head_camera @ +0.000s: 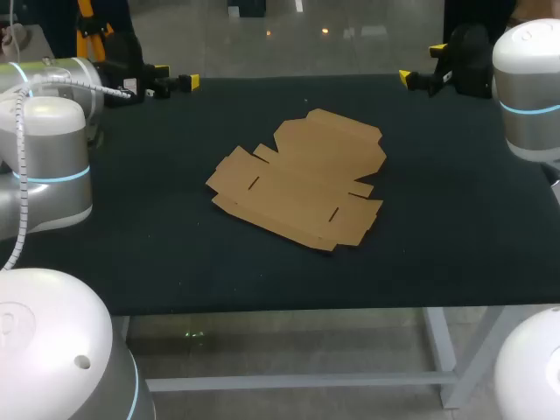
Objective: Assemble the packaging by folding the flat box into shape, placing the metal phone stand inside, and closing the box properly
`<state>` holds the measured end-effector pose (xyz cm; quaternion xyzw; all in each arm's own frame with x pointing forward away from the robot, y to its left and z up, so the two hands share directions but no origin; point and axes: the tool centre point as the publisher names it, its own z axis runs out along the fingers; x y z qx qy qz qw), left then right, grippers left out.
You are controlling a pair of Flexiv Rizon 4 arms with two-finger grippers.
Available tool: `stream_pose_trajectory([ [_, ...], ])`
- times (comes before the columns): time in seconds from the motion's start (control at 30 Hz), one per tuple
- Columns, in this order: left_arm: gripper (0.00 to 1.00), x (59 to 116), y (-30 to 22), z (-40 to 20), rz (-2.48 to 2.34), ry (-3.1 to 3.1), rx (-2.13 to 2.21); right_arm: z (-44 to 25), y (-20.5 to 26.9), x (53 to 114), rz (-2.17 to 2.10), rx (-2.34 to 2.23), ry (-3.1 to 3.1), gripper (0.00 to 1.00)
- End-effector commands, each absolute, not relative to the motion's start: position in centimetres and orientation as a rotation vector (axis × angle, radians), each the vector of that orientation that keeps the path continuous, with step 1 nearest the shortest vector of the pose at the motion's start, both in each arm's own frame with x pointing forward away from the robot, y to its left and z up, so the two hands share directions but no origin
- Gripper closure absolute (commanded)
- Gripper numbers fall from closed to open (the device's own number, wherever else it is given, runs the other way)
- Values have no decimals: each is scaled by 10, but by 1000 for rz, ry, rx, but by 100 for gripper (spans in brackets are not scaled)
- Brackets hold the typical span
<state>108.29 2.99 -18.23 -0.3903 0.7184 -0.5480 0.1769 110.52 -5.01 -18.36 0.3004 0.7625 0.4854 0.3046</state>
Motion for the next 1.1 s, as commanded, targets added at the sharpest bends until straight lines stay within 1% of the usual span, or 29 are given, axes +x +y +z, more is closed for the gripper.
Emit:
stream_pose_trajectory([
  [0.03, 0, 1083, 30, -182, -1551, 2032, -1105, -184, -50, 1104, 1286, 796, 2016, 0],
  [0.8, 0, 1083, 26, -182, -1550, 2060, -1090, -184, -50, 1104, 1286, 796, 2016, 0],
  [0.9, 0, 1084, 19, -182, -1527, 2098, -1126, -185, -51, 1105, 1266, 860, 2046, 0],
  [1.1, 0, 1084, 13, -179, -1479, 2249, -1363, -189, -56, 1099, 1240, 1070, 2125, 0],
])
